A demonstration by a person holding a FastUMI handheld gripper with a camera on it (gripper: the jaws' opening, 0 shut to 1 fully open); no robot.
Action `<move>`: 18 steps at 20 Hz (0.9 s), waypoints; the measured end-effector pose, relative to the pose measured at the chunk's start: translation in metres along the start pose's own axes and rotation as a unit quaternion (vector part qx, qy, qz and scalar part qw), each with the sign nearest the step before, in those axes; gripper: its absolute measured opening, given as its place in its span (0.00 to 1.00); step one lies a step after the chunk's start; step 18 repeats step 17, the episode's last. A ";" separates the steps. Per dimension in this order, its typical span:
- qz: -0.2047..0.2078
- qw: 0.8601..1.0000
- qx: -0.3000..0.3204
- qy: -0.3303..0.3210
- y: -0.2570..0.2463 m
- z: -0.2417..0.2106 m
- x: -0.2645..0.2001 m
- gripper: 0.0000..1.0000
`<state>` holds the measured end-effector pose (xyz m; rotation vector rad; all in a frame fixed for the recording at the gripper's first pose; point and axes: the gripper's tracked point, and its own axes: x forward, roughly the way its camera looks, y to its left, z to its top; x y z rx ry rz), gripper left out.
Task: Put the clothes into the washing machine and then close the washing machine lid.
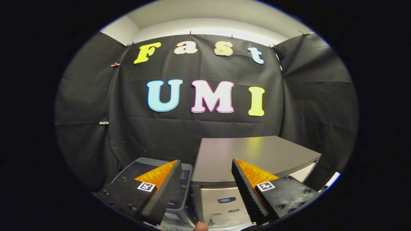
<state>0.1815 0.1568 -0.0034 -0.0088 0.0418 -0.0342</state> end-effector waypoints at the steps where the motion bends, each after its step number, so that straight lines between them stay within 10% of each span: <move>1: -0.002 1.000 0.000 -0.008 -0.017 0.001 -0.004 0.98; 10: -0.027 0.998 0.015 -0.045 -0.113 -0.011 -0.025 0.98; 18: -0.012 0.998 0.014 -0.055 -0.102 -0.014 -0.032 0.99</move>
